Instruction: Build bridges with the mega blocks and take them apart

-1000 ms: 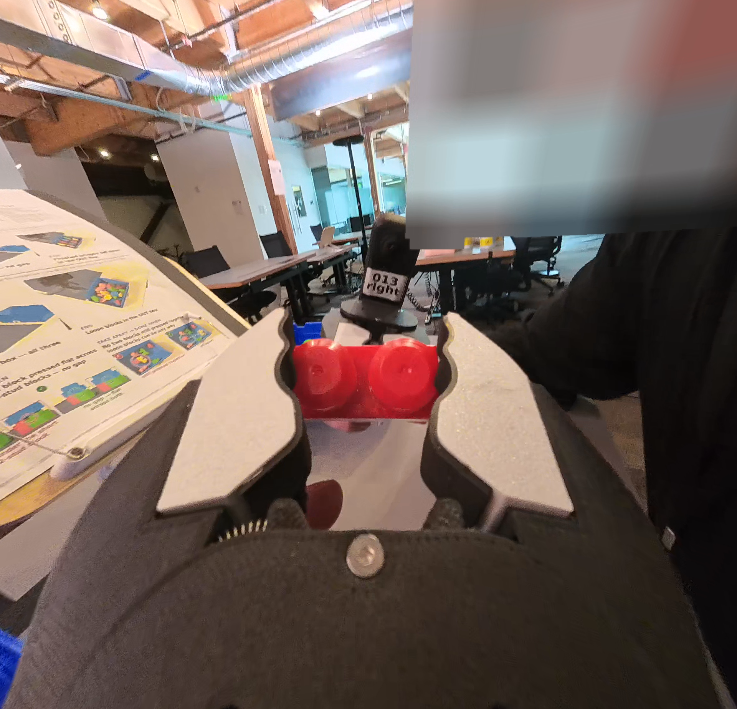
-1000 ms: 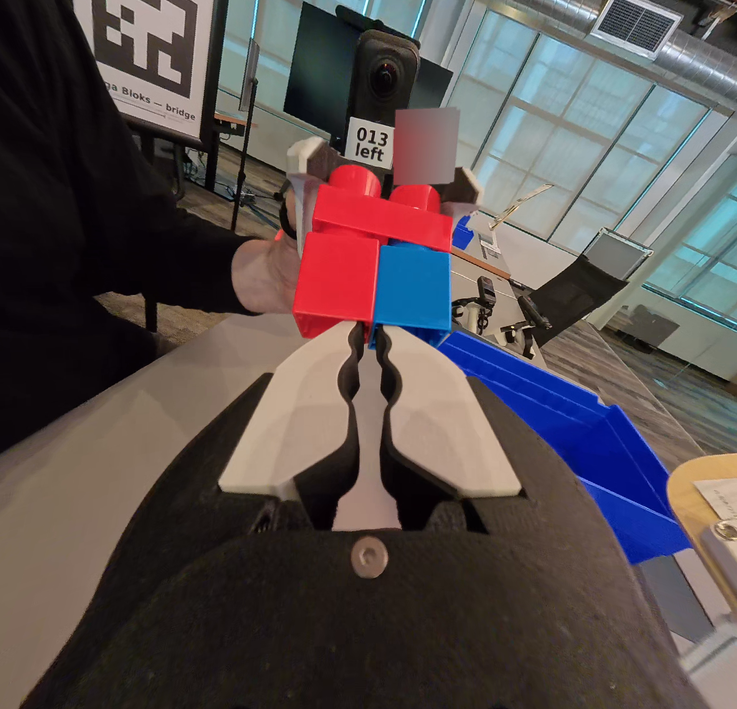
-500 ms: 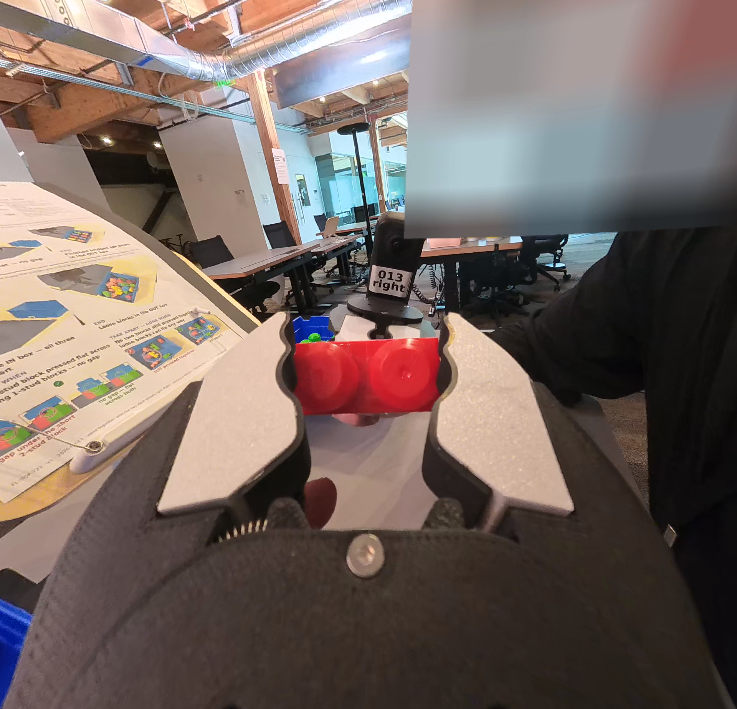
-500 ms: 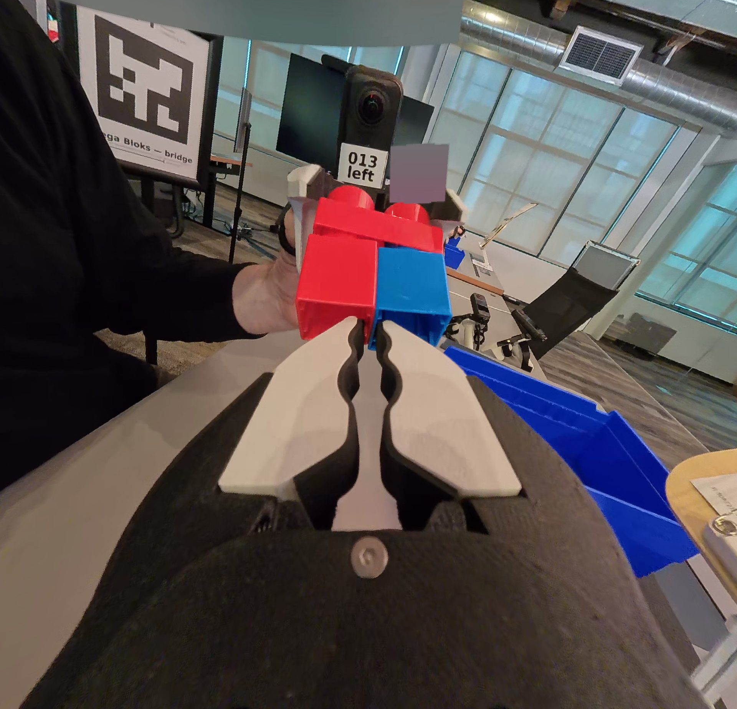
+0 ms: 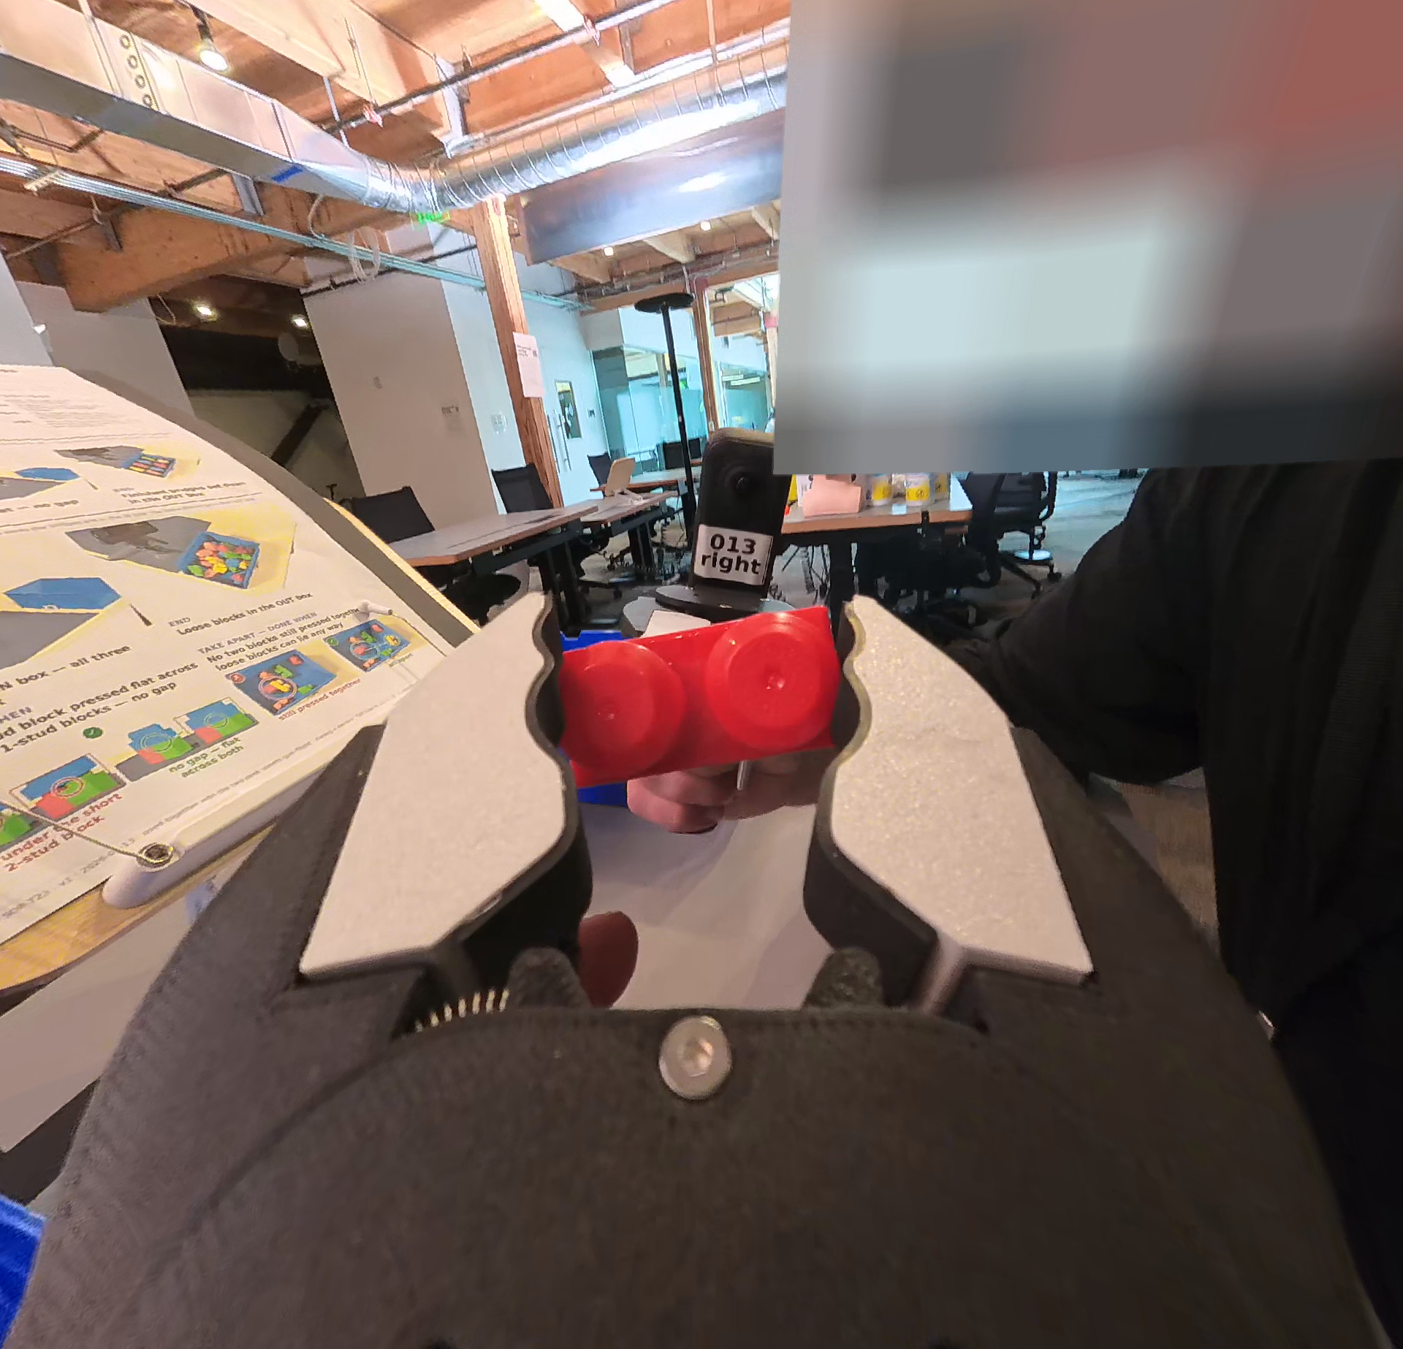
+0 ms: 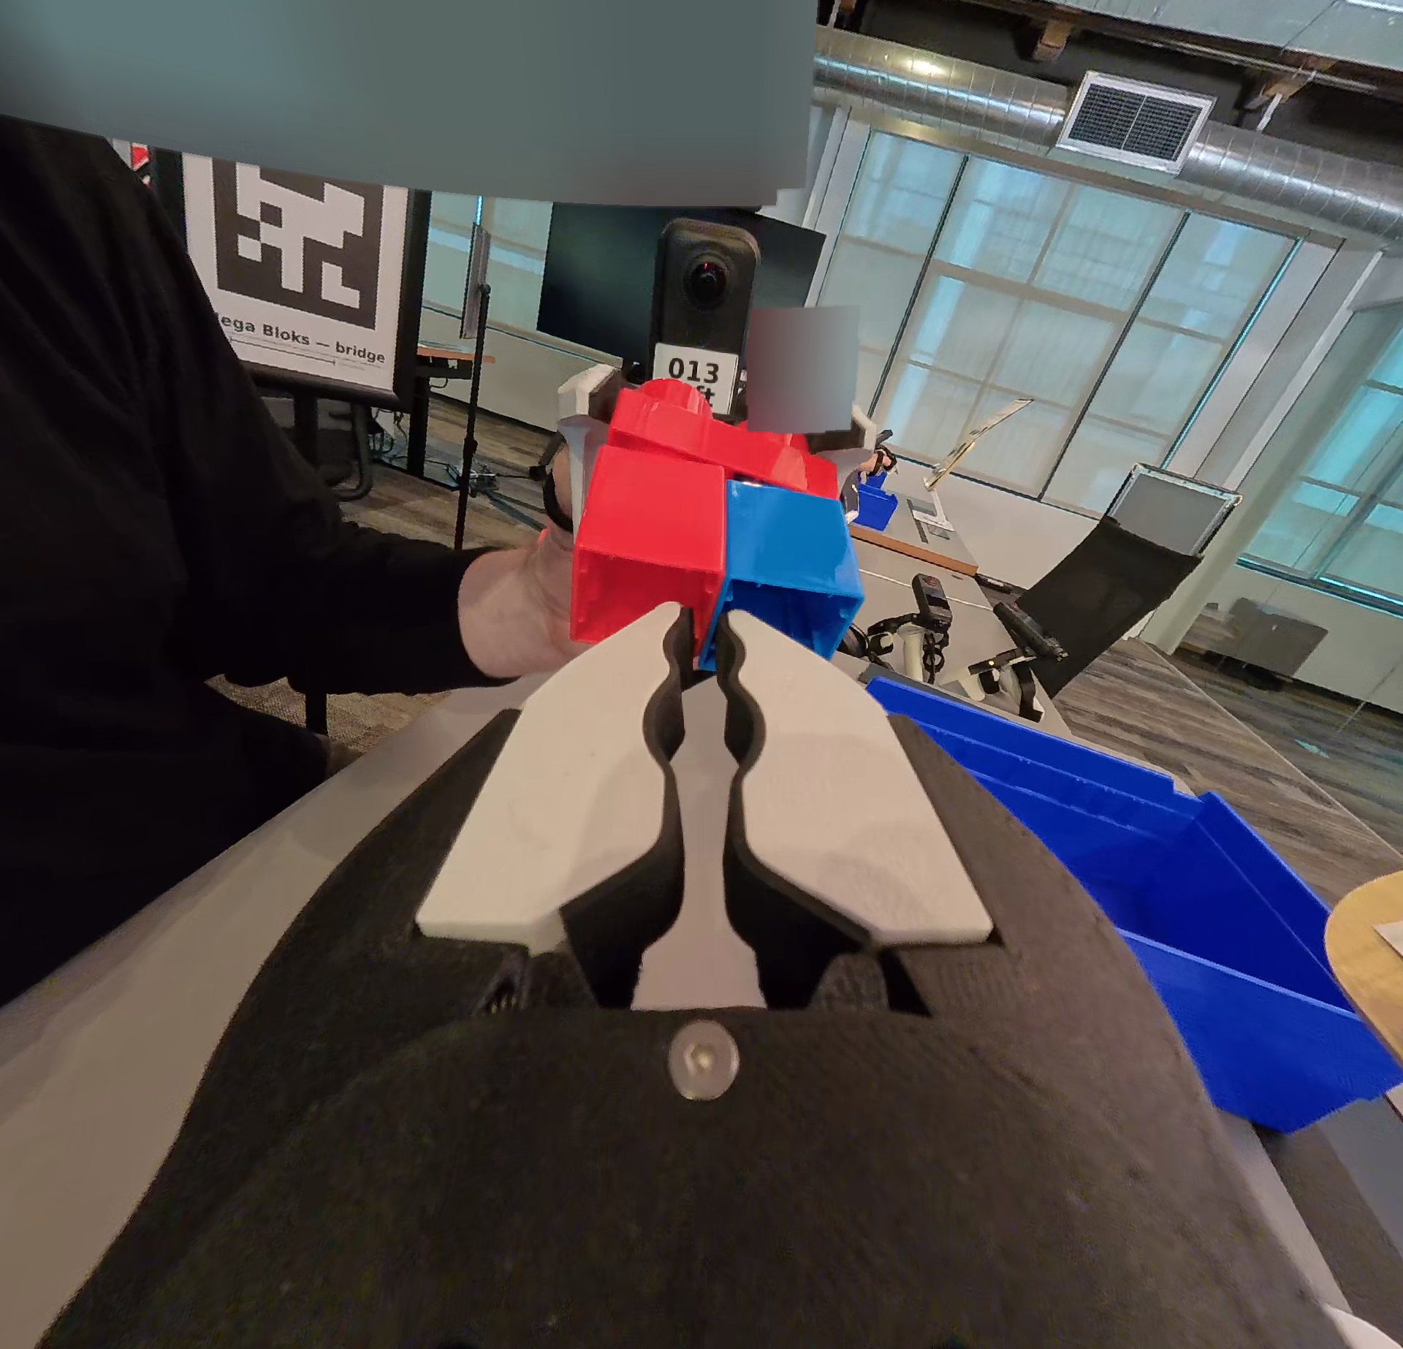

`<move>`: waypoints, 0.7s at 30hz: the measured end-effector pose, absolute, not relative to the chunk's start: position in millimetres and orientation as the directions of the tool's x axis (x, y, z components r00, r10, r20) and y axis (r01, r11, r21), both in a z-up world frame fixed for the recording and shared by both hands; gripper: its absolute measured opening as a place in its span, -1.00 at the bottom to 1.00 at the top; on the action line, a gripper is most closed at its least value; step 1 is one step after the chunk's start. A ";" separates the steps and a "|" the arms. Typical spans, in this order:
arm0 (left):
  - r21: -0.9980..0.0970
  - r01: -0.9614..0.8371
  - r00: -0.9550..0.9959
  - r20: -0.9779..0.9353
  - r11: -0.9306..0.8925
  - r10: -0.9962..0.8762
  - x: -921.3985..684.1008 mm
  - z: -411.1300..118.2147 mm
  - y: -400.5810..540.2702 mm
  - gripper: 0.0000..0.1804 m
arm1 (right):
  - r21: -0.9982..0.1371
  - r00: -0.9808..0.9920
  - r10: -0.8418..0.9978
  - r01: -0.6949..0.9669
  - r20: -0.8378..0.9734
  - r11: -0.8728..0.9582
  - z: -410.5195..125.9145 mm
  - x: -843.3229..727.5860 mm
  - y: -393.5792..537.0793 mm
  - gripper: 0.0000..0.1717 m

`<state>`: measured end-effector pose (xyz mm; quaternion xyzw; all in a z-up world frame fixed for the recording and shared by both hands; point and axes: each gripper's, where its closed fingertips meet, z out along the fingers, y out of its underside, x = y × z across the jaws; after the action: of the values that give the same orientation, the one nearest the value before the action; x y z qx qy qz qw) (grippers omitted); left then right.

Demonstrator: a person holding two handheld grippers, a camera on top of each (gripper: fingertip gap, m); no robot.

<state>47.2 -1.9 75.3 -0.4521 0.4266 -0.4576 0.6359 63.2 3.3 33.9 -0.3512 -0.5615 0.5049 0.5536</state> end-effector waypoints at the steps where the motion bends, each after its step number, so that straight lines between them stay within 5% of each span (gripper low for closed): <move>1: -0.964 0.205 0.218 -0.123 0.168 -0.968 46.7 75.1 -1.5 -0.25 | -0.956 -0.141 0.954 -0.166 0.264 0.240 33.9 63.1 3.4 -0.94; 21: -0.960 0.234 0.253 -0.090 0.151 -0.963 40.7 80.9 3.0 -0.19 | -0.957 -0.140 0.959 -0.194 0.245 0.216 38.8 65.5 4.0 -0.94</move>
<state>40.7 3.0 80.9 -0.4575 0.3985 -0.4636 0.6457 65.5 4.0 38.8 -0.3494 -0.5479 0.5196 0.5548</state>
